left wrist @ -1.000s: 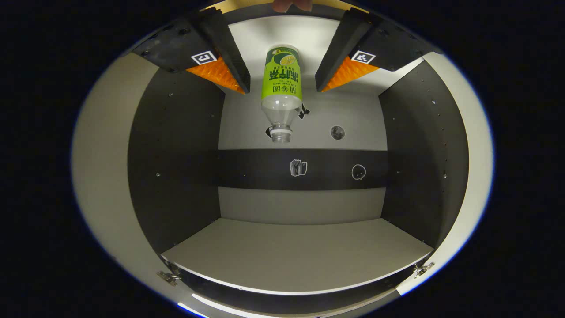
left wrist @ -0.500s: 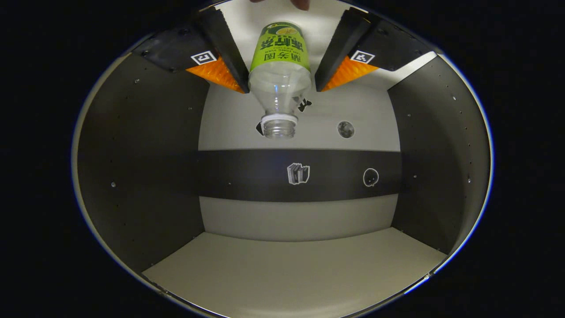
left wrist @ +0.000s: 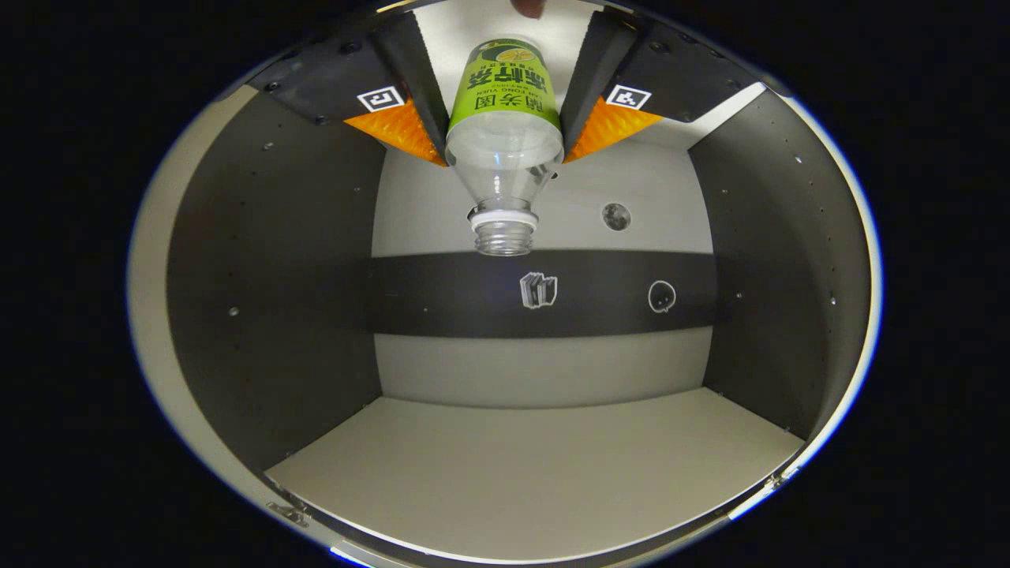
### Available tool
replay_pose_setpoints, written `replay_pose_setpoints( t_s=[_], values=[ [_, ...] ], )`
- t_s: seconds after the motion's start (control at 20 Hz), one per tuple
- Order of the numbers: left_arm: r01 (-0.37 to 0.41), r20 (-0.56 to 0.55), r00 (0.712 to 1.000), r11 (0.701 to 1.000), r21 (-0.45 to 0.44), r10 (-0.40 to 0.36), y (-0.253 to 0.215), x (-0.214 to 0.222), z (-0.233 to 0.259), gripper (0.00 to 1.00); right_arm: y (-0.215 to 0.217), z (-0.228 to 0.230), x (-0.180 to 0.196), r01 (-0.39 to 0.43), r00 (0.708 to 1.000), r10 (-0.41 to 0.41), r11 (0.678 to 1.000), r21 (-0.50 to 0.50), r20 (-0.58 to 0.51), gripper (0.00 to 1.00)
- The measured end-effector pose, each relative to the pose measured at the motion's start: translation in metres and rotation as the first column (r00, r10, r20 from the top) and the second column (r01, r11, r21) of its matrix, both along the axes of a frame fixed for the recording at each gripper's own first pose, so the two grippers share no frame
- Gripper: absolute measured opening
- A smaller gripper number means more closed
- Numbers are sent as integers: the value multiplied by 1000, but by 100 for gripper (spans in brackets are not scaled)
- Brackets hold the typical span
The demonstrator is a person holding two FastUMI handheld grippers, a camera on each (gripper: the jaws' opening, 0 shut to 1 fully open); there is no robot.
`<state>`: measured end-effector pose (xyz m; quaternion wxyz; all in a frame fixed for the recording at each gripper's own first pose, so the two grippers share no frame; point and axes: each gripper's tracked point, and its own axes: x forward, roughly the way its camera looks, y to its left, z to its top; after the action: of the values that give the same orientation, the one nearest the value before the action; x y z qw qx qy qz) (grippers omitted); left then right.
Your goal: Grasp the bottle in the cabinet with the left hand and place it on the coaster, then close the right door with the right hand and the left door with the left hand.
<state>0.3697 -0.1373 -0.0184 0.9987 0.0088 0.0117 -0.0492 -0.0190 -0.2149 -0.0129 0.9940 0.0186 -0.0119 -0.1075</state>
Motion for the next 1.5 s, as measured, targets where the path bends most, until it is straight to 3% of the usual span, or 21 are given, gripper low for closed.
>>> replay_pose_setpoints(
  t_s=[0.35, 0.65, 1.1, 1.3, 1.5],
  values=[
    [79, 34, 996, 997, -1, -79, 14, -113, 5, 77, 15, 5, 4, -36, 999, 37, 999, -10, 11, 98],
    [80, 35, 996, 996, -44, -78, 38, -211, -27, 77, 37, 10, -1, -69, 997, 70, 997, -22, 28, 98],
    [106, 7, 994, 993, -48, -105, 51, -331, -142, 78, 85, 17, -17, -121, 991, 124, 991, -51, 55, 98],
    [148, -11, 989, 986, -75, -150, 45, -365, -195, 78, 103, 25, -27, -140, 987, 145, 988, -69, 73, 97],
    [138, -38, 989, 988, -68, -141, 51, -380, -246, 78, 110, 28, -33, -141, 987, 145, 989, -49, 73, 97]
  ],
)
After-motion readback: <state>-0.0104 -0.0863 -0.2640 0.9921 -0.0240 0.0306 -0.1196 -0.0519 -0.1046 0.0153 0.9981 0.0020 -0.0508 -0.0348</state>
